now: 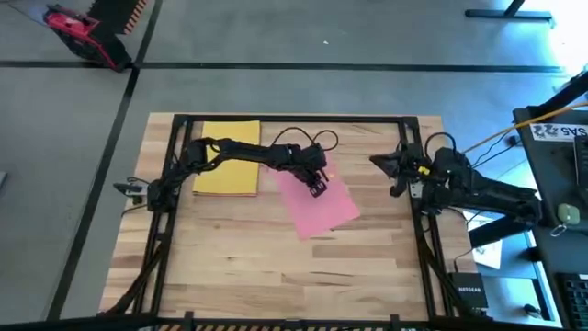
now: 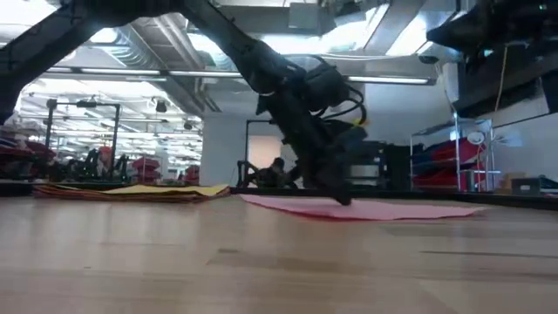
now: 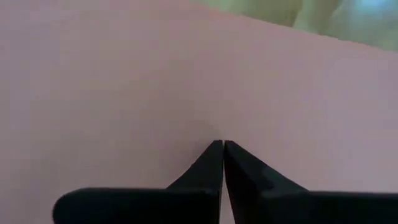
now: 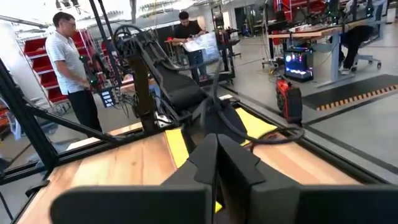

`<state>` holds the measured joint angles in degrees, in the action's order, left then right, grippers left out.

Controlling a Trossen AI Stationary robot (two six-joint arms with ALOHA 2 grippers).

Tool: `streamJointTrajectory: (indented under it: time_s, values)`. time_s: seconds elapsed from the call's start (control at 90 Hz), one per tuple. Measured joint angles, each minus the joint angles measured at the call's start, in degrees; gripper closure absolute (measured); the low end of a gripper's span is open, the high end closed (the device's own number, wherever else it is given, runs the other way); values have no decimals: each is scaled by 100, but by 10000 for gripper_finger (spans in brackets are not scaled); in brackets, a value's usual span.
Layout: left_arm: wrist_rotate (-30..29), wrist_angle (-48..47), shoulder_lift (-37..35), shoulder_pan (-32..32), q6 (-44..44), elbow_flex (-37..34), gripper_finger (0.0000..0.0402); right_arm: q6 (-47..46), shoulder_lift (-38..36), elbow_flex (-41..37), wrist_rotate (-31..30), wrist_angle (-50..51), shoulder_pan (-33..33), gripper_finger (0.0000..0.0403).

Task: Organize paper
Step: Move the pink paper to the top right of the table

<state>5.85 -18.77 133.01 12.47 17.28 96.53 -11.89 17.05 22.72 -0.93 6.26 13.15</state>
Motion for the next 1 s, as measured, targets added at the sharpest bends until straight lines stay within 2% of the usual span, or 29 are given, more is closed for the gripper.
streamJointTrajectory:
  time_s: [0.111,0.256,0.467,0.611,0.689,0.778,0.9,1.0]
  values:
    - [-34,-142,64,2,-227,330,401,216,240,256,-5,-25,0,403]
    - [-177,-1044,-4,29,-282,1034,401,354,514,524,29,21,0,403]
    - [-796,-3296,-127,-104,-577,2299,402,417,816,723,48,157,0,403]
    - [-1255,-4830,-131,-234,-548,2716,402,484,877,739,42,195,0,403]
    - [-1401,-5736,-135,-277,-566,2704,402,503,877,739,-1,264,0,403]
    - [-1537,-6247,-133,-312,-602,2501,402,513,871,739,-74,487,0,403]
    - [-1551,-6288,-133,-276,-596,2067,401,519,855,739,-207,682,0,403]
    - [-1535,-5924,-133,-181,-517,1580,402,517,855,739,-208,820,0,403]
